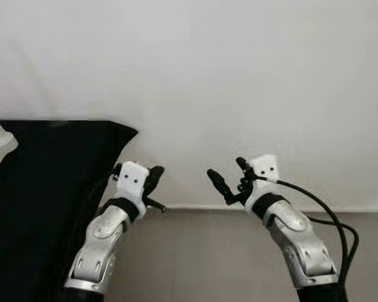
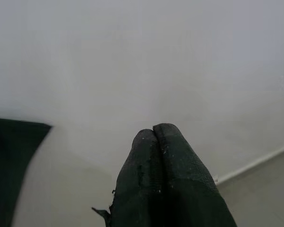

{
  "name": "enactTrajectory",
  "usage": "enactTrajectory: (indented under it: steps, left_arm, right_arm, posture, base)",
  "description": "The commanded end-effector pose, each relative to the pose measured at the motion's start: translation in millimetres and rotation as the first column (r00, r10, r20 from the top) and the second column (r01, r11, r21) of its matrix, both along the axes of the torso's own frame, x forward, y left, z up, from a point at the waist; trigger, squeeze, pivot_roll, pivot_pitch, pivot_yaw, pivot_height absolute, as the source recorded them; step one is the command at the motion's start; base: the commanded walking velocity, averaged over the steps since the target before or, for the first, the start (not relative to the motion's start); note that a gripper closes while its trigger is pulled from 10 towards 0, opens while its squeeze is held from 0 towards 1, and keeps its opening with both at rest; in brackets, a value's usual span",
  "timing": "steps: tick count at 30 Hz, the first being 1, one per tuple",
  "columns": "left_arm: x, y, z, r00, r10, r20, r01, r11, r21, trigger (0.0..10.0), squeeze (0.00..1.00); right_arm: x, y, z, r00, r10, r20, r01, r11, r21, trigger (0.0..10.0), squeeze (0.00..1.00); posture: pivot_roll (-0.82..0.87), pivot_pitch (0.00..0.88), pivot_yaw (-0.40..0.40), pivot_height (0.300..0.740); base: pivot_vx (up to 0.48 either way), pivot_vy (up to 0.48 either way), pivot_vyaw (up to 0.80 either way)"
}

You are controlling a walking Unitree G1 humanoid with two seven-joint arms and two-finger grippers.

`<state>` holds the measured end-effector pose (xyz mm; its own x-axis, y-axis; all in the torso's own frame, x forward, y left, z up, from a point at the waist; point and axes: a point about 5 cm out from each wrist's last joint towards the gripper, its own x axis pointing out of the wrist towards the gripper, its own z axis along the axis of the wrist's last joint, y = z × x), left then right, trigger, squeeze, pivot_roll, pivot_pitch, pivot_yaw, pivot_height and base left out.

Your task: Building children table

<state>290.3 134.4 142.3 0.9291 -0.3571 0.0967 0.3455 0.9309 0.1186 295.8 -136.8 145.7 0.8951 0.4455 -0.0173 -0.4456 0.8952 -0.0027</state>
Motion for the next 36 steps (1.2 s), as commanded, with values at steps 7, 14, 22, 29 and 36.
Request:
enactTrajectory:
  steps: [7,14,22,29,36]
  left_arm:
    - [-0.1,8.4,-2.4,0.999,0.031,-0.006,-0.031,0.999,0.041,10.0,0.0]
    - [-0.3,7.7,-2.3,1.0,0.03,0.002,-0.03,0.998,0.046,10.0,0.0]
    - [1.3,7.8,-0.1,0.998,0.054,0.026,-0.055,0.997,0.059,10.0,0.0]
    - [2.1,7.3,0.3,0.998,0.053,0.024,-0.054,0.998,0.045,10.0,0.0]
    - [1.5,3.0,3.4,1.0,0.024,0.019,-0.024,1.0,-0.012,10.0,0.0]
  right_arm:
    - [-3.0,9.9,0.9,0.998,0.056,0.013,-0.056,0.998,0.019,10.0,0.0]
    - [-4.0,10.2,0.7,0.998,0.065,0.016,-0.065,0.998,0.017,10.0,0.0]
    - [-4.5,10.7,-0.1,0.997,0.073,0.017,-0.073,0.997,0.017,10.0,0.0]
    - [-4.7,10.8,-1.1,0.997,0.073,0.014,-0.073,0.997,0.021,10.0,0.0]
    - [-3.2,8.8,-1.8,0.999,0.045,0.012,-0.045,0.999,0.031,10.0,0.0]
  posture:
    - [0.02,0.106,-0.007,0.74]
    - [0.02,0.103,-0.008,0.74]
    - [0.02,0.095,-0.01,0.74]
    - [0.02,0.088,-0.009,0.74]
    - [0.02,0.088,-0.009,0.74]
  base:
    - [0.0,0.0,0.8]
    - [0.0,0.0,0.8]
    - [0.0,0.0,0.8]
    - [0.0,0.0,0.8]
    - [0.0,-0.088,0.8]
